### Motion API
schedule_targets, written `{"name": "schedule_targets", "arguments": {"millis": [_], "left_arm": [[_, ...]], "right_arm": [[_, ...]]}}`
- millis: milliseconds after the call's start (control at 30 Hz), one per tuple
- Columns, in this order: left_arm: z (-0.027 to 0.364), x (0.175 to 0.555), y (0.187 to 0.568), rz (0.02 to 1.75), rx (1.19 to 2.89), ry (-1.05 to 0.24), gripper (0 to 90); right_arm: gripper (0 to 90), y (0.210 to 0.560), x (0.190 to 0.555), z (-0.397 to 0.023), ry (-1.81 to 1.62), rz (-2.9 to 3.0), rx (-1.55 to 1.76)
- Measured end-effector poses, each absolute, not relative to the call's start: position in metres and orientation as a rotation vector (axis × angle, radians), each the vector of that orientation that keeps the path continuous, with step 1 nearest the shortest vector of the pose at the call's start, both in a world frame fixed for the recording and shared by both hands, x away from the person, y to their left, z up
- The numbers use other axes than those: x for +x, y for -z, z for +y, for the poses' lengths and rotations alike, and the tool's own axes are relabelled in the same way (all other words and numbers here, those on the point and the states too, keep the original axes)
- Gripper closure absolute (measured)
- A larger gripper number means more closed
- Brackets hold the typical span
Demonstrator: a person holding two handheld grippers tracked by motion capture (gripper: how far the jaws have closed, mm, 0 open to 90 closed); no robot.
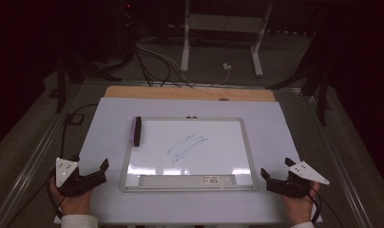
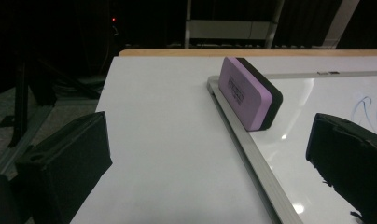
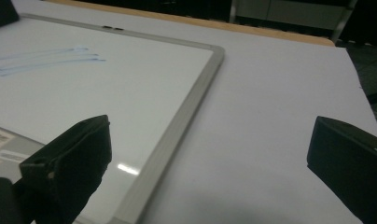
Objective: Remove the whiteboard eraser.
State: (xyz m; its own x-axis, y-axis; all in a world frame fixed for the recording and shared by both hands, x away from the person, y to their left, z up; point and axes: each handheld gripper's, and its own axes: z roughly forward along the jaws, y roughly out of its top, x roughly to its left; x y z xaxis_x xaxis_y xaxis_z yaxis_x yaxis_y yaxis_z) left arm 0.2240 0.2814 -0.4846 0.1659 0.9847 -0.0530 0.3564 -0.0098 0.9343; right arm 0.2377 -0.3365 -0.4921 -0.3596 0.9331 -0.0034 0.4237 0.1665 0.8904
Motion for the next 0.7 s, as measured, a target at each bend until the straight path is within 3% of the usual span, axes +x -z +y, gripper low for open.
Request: {"name": "schedule_targets", "arguments": {"millis": [700], "left_arm": [[0.2751, 0.2213, 0.4769, 1.343, 1.574, -0.887, 0.6]], "right_arm": [[0.2, 0.4864, 0.2356, -0.3340, -1.138, 1.814, 1.221]]}}
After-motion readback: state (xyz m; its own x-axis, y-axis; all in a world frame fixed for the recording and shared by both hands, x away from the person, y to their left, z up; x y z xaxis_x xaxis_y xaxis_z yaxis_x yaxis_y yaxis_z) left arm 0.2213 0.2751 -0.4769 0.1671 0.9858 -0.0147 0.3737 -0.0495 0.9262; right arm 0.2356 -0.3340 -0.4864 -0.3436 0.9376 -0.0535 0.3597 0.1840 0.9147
